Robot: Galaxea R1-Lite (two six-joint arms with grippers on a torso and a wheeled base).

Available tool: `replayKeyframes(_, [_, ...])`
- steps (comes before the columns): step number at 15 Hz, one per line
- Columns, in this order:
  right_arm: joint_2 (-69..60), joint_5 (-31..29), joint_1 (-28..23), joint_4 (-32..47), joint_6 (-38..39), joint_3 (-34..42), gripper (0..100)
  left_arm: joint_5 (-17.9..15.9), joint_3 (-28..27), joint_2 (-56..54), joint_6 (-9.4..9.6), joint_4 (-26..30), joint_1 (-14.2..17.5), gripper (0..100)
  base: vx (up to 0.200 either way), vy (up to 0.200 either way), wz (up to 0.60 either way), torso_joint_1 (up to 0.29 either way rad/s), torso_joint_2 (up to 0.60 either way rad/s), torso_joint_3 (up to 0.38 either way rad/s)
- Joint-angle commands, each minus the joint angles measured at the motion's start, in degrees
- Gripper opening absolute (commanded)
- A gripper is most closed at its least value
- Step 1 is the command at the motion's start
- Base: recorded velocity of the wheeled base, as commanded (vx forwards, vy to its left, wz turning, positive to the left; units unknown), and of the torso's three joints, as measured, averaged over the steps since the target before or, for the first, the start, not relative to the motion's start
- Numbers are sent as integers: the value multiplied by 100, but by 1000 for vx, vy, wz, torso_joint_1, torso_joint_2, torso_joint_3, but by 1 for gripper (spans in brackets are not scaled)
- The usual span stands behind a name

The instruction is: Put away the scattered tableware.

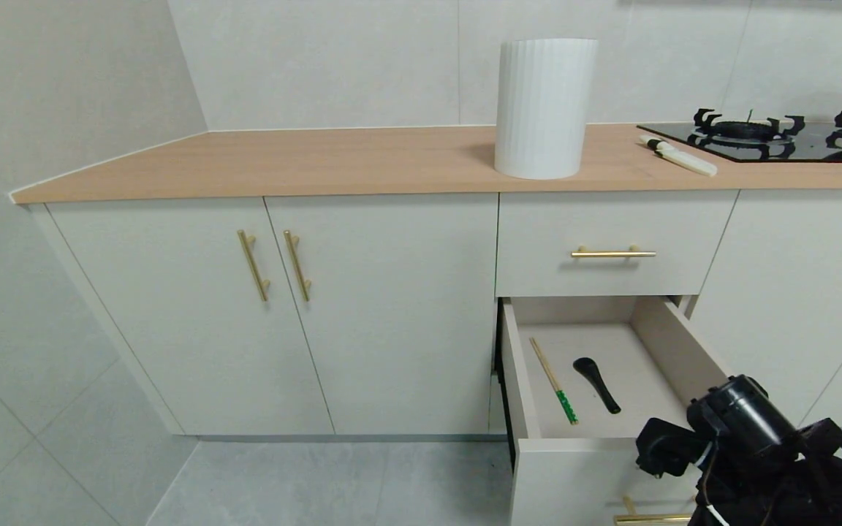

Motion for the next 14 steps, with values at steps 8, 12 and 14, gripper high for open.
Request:
replayKeyframes(8, [751, -208, -89, -641, 867, -417, 100, 3, 0, 9, -1, -1, 1, 100, 0, 0, 0, 0, 0, 0])
replayKeyframes(12, [830, -349, -89, -1124, 1184, -496, 100, 3, 0, 9, -1, -10, 1, 100, 0, 0, 0, 0, 0, 0])
replayKeyframes(14, [945, -357, -89, -1133, 1535, -690, 100, 3, 0, 9, -1, -1, 1, 100, 0, 0, 0, 0, 0, 0])
